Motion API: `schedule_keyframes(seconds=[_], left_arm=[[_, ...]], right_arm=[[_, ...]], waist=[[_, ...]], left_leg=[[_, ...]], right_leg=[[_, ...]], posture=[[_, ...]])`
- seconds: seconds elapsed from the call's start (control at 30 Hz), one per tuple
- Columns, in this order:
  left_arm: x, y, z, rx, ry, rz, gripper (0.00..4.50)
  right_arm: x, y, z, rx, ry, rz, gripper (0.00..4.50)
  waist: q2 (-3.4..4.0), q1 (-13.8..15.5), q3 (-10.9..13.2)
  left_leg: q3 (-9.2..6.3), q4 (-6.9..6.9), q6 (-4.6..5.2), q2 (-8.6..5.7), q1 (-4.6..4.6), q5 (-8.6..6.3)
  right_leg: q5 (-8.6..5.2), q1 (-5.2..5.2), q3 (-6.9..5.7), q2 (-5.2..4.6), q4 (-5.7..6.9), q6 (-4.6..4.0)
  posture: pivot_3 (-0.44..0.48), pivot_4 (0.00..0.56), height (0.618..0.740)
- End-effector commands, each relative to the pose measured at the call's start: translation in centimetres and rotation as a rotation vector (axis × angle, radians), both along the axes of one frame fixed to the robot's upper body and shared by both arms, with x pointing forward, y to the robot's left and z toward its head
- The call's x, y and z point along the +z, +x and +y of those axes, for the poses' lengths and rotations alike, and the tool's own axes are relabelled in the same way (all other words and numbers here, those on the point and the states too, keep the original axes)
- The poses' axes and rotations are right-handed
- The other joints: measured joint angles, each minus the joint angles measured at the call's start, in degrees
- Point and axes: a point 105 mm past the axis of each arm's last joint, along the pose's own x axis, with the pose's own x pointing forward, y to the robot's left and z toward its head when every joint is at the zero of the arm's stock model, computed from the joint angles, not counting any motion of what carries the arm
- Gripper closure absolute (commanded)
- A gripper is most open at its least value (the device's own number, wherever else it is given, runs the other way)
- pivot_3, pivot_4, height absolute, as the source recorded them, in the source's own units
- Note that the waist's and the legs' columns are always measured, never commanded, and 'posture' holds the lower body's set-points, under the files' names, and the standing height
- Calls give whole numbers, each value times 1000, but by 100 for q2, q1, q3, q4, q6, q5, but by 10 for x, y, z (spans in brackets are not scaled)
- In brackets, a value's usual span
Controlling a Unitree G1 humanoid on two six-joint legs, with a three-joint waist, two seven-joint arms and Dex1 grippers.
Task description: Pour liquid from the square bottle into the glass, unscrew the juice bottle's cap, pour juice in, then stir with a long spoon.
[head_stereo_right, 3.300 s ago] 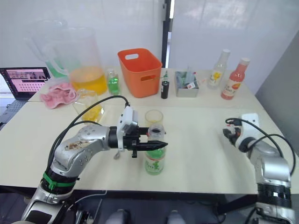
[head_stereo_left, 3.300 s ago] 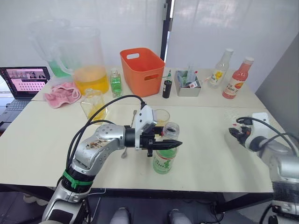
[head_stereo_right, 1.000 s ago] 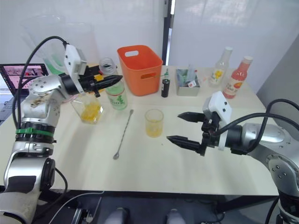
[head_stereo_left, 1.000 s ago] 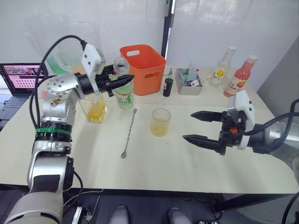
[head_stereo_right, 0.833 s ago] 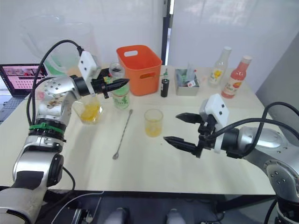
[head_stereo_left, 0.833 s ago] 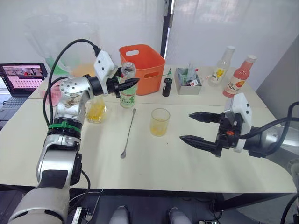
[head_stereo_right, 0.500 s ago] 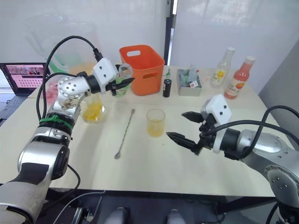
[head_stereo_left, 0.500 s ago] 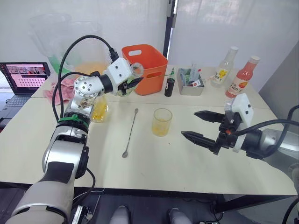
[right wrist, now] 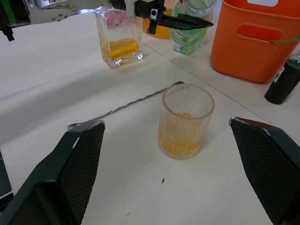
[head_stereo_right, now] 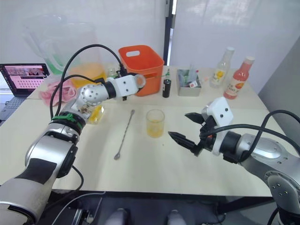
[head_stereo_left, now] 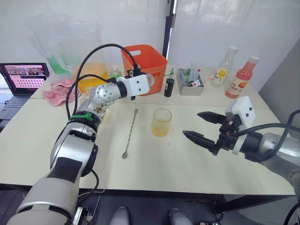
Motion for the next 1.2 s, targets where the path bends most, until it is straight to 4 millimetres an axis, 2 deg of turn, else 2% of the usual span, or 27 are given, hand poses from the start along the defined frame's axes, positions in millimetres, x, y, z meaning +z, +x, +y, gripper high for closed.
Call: schedule_keyframes(seconds=[0.03, 0.2, 0.43, 0.63, 0.77, 1.07, 1.2], left_arm=[[21, -11, -18, -77, 19, -134, 2938], [9, -16, -29, -118, 35, -129, 2938], [-2, -17, -28, -118, 74, -124, 2938], [-4, -18, -29, -119, 92, -138, 2938], [-8, -17, -30, -95, 150, -231, 2938], [-8, -17, -32, -77, 198, -329, 2938], [-15, -19, -36, -89, 258, -369, 2938]], right_arm=[[15, -4, -1, -8, 13, -77, 0], [17, -5, 0, -8, 25, -83, 0], [19, -5, 0, -11, 27, -88, 0], [19, -5, 0, -13, 28, -90, 0], [19, -2, 1, -16, 35, -85, 0], [19, -2, 1, -21, 36, -84, 0], [20, -1, 1, -20, 39, -84, 0]], waist=[[0, 0, 0], [0, 0, 0], [0, -12, 0], [0, -9, 0], [0, -15, 0], [0, -8, 0], [0, -7, 0]], left_leg=[[0, 0, 0, 0, 0, 0], [0, 0, 0, 0, 0, 0], [-1, 1, 0, 0, 1, 0], [-1, 3, 0, -1, 1, 0], [-1, 3, 0, -1, 1, 0], [-1, 5, 0, -1, 1, 0], [-1, 6, 0, -2, 1, 0]], right_leg=[[1, 0, 0, 0, 1, -1], [2, 0, 1, 0, 2, -3], [3, 0, 1, 1, 6, -4], [3, 1, 1, 0, 5, -4], [3, 1, 2, 0, 7, -4], [4, 1, 2, 0, 10, -3], [4, 1, 2, 0, 10, -3]], posture=[[0, 150, 703], [0, 150, 703], [0, 150, 703], [0, 150, 703], [0, 150, 703], [0, 150, 703], [0, 150, 703]])
